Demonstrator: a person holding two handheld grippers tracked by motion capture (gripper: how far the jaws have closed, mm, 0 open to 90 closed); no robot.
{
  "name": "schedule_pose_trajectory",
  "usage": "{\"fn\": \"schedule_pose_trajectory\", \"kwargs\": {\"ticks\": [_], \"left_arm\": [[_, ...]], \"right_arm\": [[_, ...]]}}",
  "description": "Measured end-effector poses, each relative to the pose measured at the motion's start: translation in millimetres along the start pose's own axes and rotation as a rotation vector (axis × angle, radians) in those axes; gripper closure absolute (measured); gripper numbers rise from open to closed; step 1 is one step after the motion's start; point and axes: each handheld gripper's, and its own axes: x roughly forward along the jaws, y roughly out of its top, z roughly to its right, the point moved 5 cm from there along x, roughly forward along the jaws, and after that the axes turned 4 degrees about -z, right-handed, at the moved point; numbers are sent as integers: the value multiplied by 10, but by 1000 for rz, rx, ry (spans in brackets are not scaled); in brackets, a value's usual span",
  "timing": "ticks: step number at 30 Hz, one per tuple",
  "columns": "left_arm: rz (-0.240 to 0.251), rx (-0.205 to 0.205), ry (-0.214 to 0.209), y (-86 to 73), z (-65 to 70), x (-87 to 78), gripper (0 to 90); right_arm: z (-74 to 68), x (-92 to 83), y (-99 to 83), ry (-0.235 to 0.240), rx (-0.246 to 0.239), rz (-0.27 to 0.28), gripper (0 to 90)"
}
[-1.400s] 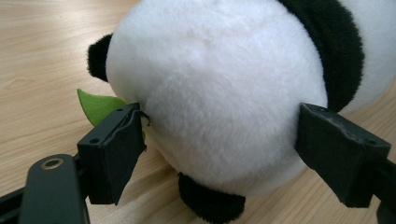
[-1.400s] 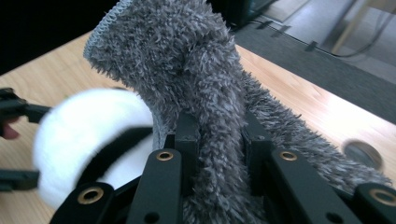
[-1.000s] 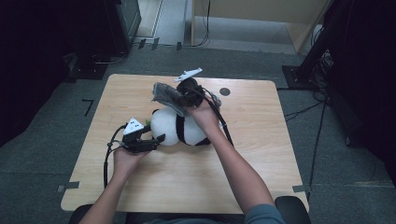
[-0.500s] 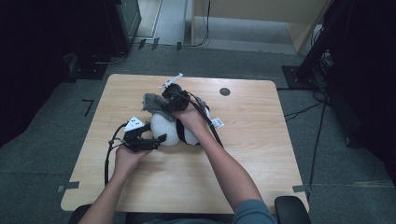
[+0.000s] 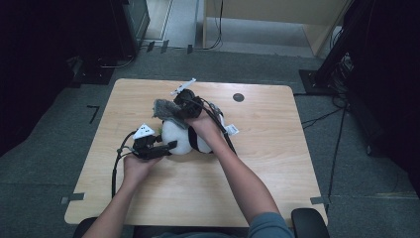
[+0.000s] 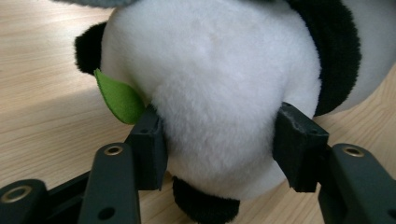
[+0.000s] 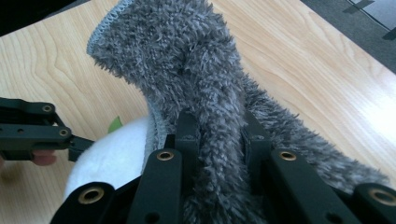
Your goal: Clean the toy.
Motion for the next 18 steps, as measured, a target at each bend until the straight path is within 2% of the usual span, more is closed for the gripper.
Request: {"fn": "schedule_pose_trajectory", "kwargs": {"ticks": [4,9,11,14,18], "left_arm": [[-2,-9,3,1,2,-3,445],[-5,-25,-10,0,-3,-8,431],[-7,-29,-12,1,-2,-10,431],[-8,-26,-7,2,3,-14,424],[-9,-25,-7,2,4,-16,422]], "right_arm": [[108,-71,-28,-21,2,-27,749],[331,-241,-133,-34,22,-46,748],[363,-269,-149,-35,23,-45,747],[555,-439,-256,-51,43,-46,746],[729,-573,-367,-77,62,-50,746]]}}
